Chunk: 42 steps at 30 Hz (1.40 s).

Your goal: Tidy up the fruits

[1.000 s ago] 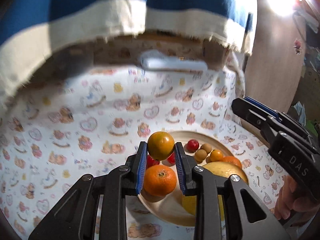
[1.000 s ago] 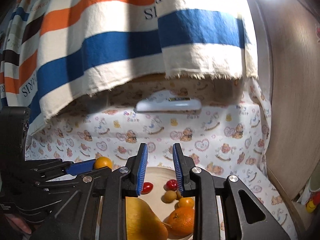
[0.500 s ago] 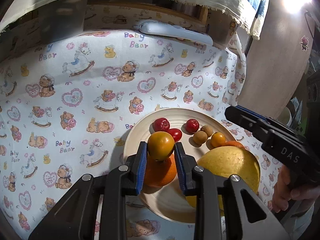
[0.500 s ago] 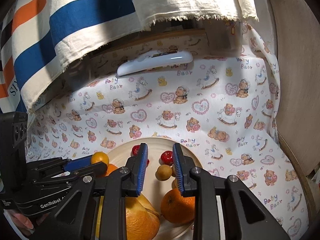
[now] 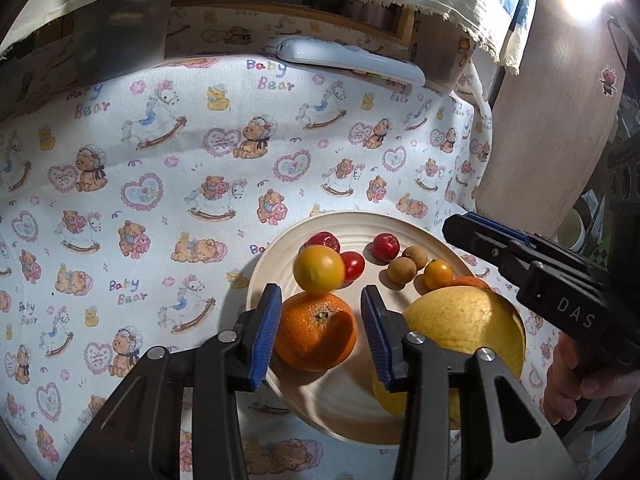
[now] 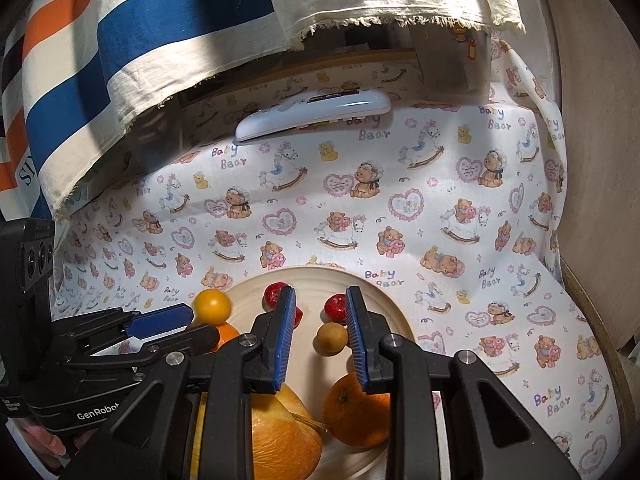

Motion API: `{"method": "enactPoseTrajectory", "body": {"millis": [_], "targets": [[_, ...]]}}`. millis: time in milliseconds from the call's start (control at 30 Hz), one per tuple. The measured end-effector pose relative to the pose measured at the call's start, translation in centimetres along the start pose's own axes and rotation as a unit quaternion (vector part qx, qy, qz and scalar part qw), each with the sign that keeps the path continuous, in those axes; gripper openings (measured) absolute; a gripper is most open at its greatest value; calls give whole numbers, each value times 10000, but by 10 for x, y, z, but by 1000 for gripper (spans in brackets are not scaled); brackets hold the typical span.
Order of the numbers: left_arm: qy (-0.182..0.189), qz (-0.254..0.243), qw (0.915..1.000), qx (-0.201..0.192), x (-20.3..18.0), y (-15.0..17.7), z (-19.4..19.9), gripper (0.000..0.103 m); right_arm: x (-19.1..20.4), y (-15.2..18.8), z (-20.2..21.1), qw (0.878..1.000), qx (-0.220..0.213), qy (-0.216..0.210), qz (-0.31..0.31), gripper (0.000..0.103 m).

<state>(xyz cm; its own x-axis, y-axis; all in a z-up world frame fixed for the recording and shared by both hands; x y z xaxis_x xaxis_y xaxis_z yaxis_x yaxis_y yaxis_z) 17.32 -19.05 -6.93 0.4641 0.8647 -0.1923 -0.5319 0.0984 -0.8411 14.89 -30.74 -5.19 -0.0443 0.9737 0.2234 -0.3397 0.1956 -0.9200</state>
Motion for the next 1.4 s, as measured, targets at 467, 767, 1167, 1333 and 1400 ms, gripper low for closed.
{"method": "enactPoseTrajectory", "body": {"millis": [467, 767, 1167, 1333, 1400], "targets": [[-261, -385, 9963, -722, -5, -20, 22, 48, 5, -17, 16, 9985, -541, -19, 111, 27], [-479, -469, 9880, -1395, -1, -40, 44, 66, 7, -29, 31, 9951, -964, 78, 182, 27], [-1109, -688, 9492, -2864, 7, -72, 132, 102, 17, -61, 84, 9813, -1905, 169, 204, 88], [-1283, -583, 9391, -3134, 14, -70, 168, 102, 32, -59, 107, 9764, -2115, 15, 429, 103], [-1397, -593, 9347, -3213, 16, -65, 179, 102, 34, -54, 113, 9739, -2200, 83, 553, 103]]}}
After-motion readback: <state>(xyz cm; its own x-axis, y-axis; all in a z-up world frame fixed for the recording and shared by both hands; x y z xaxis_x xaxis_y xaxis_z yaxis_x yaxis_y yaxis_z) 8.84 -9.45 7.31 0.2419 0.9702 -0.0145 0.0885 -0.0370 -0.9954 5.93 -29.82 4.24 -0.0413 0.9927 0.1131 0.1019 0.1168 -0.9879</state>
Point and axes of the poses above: each gripper's, at about its wrist camera, not at the fingertips, and z roughly against the way its jaws point, x to its left, y to its underside, the point moved 9 cm from there along -z, roughly the way its jaws point, and after that the axes turned 14 degrees about -x, right-handed, at the moved point
